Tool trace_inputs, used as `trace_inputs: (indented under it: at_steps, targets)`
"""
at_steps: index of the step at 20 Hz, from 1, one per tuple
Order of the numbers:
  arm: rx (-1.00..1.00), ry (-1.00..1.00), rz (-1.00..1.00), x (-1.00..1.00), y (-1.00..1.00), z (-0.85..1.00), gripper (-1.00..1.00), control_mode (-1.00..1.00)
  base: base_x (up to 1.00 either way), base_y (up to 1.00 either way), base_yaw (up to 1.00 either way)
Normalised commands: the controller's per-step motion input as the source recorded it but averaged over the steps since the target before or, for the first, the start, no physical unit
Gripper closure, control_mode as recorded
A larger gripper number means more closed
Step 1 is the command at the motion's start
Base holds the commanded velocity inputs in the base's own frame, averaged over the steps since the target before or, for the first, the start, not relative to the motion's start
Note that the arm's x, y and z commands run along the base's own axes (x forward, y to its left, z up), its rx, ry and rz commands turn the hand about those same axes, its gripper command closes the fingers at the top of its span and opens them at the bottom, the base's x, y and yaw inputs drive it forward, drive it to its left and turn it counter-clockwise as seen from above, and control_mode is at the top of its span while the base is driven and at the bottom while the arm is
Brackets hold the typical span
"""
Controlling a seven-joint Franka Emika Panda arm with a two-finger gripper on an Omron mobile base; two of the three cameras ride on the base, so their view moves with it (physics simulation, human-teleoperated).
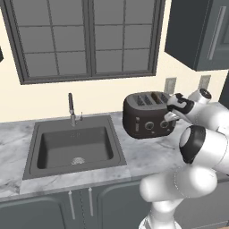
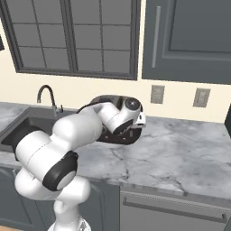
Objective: Start the toaster. Once the lever pops up, take the bread to the plate on the dining counter.
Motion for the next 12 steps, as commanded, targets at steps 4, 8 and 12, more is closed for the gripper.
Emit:
trace_inputs:
  at_steps: [4,8,12]
  targets:
    - [0.00,0.02,0.00,0.00,0.00,-0.31,-1.00,-1.00,0.00,0.00,0.00]
    - [0.00,0.00,0.00,0.00,0.00,-0.31,-1.00,-1.00,0.00,0.00,0.00]
    - [0.00,0.00,0.00,0.00,0.00,-0.24,-1.00,-1.00,0.00,0.00,0.00]
